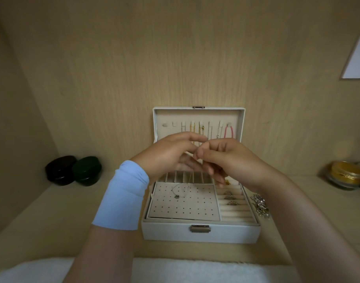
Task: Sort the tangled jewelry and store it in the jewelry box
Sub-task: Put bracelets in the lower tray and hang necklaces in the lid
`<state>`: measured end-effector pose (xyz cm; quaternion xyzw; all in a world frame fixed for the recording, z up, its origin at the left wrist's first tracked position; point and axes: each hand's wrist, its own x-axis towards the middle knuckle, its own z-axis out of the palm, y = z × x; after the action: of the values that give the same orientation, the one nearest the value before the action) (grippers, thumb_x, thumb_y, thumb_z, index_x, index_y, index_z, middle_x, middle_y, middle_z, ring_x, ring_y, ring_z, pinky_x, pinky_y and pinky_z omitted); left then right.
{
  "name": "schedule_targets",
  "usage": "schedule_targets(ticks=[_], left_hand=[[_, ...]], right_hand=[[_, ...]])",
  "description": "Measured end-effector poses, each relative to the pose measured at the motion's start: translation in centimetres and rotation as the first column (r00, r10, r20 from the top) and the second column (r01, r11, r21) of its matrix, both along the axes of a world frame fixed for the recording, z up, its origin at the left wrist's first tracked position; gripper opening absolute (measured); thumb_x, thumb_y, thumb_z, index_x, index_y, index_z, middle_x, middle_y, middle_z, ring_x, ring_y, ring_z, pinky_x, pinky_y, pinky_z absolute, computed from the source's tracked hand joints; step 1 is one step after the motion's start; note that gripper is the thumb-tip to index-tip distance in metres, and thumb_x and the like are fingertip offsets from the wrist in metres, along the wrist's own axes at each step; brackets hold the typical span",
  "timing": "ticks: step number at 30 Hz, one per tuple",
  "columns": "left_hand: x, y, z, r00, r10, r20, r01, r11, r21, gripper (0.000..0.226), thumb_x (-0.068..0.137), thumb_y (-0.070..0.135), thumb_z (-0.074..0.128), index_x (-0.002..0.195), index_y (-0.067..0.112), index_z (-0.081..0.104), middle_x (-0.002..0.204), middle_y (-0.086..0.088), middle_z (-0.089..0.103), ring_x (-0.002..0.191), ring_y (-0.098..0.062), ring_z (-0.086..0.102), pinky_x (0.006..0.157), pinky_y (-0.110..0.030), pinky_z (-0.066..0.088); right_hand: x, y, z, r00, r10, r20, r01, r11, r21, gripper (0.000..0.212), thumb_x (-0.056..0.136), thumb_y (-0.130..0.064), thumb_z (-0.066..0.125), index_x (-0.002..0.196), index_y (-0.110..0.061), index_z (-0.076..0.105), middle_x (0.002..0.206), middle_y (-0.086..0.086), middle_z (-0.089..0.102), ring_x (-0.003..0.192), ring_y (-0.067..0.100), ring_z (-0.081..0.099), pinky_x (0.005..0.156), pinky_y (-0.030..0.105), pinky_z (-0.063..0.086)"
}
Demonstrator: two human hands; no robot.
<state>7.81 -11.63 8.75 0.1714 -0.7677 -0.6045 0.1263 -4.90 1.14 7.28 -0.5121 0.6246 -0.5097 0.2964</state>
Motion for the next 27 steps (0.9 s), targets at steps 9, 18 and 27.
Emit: schedule_targets(ticks=[9, 18, 27], left_hand=[[1.1, -1.8, -0.9, 0.994, -0.024, -0.108, 0.016, 0.997, -0.072, 0.026, 0.099, 0.022, 0.054, 0.078, 0.015, 0.068, 0.057, 0.006, 0.037, 0.051, -0.009, 0.033, 0.051, -0.021, 0.037], [3.2, -4.8, -2.0, 0.968, 0.065, -0.243, -0.003, 0.969, 0.247, 0.022, 0.094, 0.022, 0.052, 0.084, 0.006, 0.065, 0.068, -0.007, 0.057, 0.060, -0.022, 0.060, 0.064, -0.038, 0.057], [1.7, -3.8, -1.3, 0.991, -0.002, -0.131, -0.001, 1.000, -0.024, 0.031, 0.102, 0.018, 0.052, 0.132, 0.014, 0.059, 0.114, -0.005, 0.072, 0.104, -0.017, 0.070, 0.102, -0.036, 0.050]], right_hand=[[-1.6, 0.6, -0.3, 1.000, 0.013, -0.008, -0.013, 0.998, 0.068, 0.027, 0.096, -0.022, 0.054, 0.071, -0.012, 0.057, 0.063, 0.011, 0.053, 0.054, 0.023, 0.049, 0.057, 0.033, 0.044], [-1.7, -0.6, -0.1, 0.981, 0.014, 0.194, 0.007, 0.994, -0.110, 0.016, 0.099, -0.015, 0.056, 0.091, -0.009, 0.068, 0.064, 0.006, 0.047, 0.051, 0.020, 0.036, 0.051, 0.032, 0.043], [1.3, -4.6, 1.8, 0.954, -0.094, -0.286, 0.080, 0.995, -0.058, 0.015, 0.097, -0.010, 0.062, 0.090, -0.003, 0.074, 0.054, -0.010, 0.059, 0.040, 0.000, 0.048, 0.044, 0.010, 0.036]])
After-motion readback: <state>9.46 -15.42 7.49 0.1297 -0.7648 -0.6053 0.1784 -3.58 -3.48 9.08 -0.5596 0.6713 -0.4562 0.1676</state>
